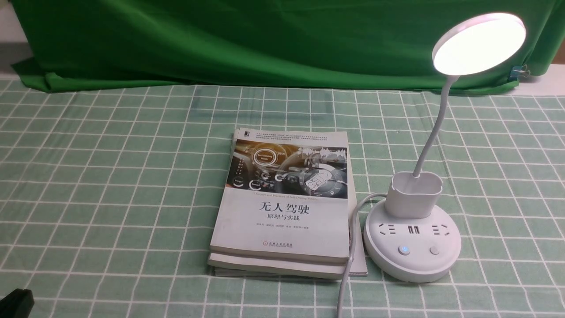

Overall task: Turn off the desk lamp on the blue coffee tablecloth by hand.
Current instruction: 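Press the power button on the lamp base to turn the lamp off with the right gripper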

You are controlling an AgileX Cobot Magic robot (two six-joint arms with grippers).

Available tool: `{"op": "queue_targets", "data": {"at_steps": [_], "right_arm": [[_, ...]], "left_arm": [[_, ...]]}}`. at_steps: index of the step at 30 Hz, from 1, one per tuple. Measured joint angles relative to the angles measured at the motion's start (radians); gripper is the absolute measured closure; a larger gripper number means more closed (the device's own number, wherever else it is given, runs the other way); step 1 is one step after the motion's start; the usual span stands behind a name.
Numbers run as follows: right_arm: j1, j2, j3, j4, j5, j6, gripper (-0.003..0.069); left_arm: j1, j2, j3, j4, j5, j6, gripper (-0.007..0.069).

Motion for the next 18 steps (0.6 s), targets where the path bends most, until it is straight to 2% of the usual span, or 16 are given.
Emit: {"op": "queue_targets", "data": {"at_steps": [8,12,16,18], "right_arm": [[0.000,0.000,0.000,0.004,-0.239,0.442,0.0420],[0.000,0.000,0.000,0.005,-0.289,0.527,0.0420],[0.000,0.000,0.000,0.006,-0.292,0.547,0.0423],[0.000,0.000,0.000,0.006,-0.284,0.551,0.0451]], "left_arm": [[0.000,0.000,0.000,0.000,0.000,0.000,0.0624],[0.000,0.000,0.000,0.000,0.000,0.000,0.0624],[0.000,0.000,0.000,0.000,0.000,0.000,0.0624],[0.000,0.000,0.000,0.000,0.000,0.000,0.0624]]}}
